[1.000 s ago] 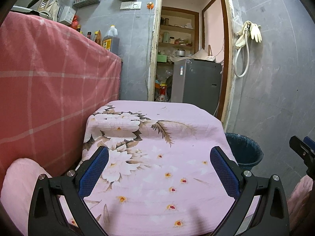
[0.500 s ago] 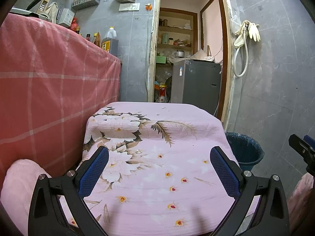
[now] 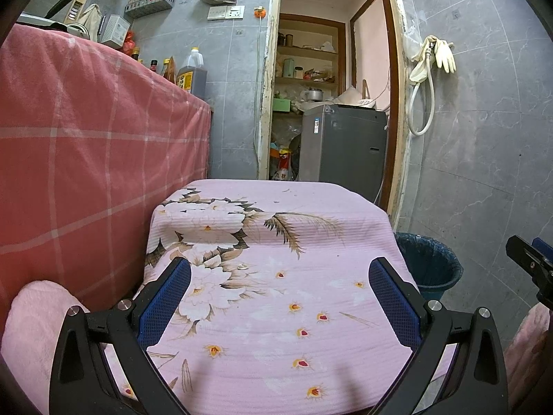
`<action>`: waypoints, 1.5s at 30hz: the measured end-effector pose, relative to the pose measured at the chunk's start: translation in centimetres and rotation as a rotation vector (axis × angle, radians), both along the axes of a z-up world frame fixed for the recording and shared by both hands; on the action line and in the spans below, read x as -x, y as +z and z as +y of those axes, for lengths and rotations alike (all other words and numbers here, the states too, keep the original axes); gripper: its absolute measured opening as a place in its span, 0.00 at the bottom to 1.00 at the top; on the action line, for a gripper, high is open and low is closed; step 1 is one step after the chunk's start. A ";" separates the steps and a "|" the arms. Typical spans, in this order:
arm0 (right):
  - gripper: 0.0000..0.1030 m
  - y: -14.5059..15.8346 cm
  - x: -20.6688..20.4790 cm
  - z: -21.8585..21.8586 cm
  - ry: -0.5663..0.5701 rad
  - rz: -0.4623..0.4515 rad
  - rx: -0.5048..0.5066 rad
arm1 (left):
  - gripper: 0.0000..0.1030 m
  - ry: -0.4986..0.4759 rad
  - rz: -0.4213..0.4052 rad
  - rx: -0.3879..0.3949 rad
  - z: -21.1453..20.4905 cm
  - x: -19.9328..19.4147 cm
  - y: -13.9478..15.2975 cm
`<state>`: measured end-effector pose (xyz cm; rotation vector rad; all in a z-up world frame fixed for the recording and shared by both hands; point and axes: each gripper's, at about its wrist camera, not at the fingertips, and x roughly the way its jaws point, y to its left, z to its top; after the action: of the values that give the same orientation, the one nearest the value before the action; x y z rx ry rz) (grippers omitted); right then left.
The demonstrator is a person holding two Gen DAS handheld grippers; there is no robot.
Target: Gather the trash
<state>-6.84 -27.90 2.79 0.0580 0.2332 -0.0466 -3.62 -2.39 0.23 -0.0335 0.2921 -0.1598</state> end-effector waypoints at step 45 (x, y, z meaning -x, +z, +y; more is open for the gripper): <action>1.00 0.0 0.0 0.0 -0.001 -0.003 -0.004 | 0.98 -0.009 -0.002 -0.002 0.7 -0.3 0.0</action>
<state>-6.85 -27.87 2.76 0.0622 0.2306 -0.0467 -3.35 -1.72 0.28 -0.0302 0.2905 -0.1688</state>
